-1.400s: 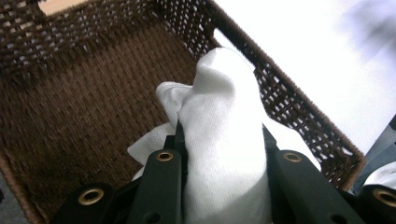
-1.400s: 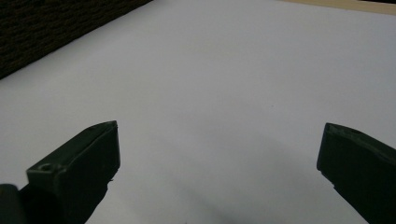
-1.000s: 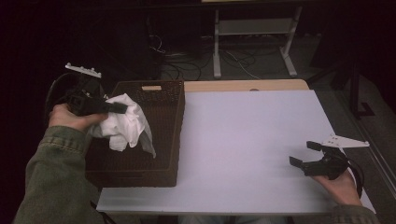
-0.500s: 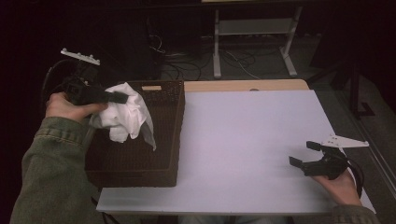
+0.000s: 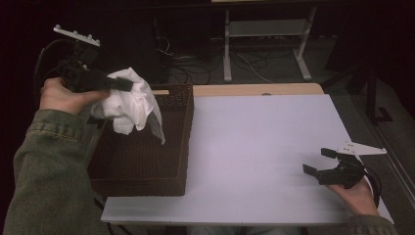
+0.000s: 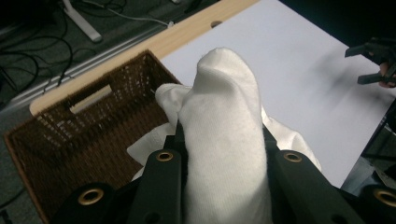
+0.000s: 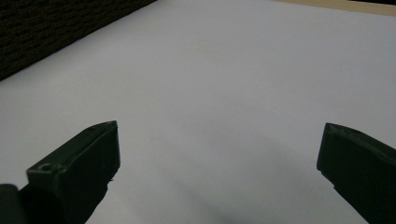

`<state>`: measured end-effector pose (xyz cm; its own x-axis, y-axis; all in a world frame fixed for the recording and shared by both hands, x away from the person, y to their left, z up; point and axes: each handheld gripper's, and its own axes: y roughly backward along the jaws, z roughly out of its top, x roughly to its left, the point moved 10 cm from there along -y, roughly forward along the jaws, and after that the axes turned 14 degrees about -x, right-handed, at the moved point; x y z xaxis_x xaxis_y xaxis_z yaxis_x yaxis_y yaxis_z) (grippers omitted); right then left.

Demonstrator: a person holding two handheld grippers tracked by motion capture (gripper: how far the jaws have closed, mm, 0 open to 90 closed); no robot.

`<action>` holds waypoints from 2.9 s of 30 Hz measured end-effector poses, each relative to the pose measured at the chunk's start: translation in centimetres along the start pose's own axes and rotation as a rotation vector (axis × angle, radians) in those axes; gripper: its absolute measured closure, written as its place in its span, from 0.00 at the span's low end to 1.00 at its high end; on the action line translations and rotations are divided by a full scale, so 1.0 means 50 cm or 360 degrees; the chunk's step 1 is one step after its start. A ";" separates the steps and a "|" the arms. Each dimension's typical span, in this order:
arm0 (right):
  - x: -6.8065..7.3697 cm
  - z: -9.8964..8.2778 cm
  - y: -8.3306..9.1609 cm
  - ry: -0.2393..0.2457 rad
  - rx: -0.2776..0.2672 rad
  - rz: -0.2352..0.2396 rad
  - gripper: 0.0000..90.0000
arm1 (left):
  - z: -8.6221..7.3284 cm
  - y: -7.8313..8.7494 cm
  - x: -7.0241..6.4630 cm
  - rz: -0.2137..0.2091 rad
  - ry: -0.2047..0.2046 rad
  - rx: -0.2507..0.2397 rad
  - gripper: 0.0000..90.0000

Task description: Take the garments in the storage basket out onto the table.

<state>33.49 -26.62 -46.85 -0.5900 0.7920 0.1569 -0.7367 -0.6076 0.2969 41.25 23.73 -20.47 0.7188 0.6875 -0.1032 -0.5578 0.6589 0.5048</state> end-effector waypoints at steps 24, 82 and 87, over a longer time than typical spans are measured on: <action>0.004 0.001 -0.001 -0.0001 -0.0008 0.0010 0.00 | 0.102 -0.061 -0.043 -0.0073 -0.0095 -0.0053 0.78; 0.018 0.002 0.000 0.0020 -0.0001 0.0049 0.00 | 0.048 -0.370 -0.182 -0.0458 -0.0136 -0.0015 0.78; 0.018 0.003 0.000 0.0018 -0.0002 0.0051 0.00 | 0.027 -0.391 -0.188 -0.0497 -0.0136 0.0017 0.78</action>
<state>32.98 -25.90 -46.57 -0.6170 0.7714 0.1556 -0.7177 -0.6328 0.2906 45.98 3.98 -28.22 0.8870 0.4242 -0.1825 -0.3006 0.8305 0.4690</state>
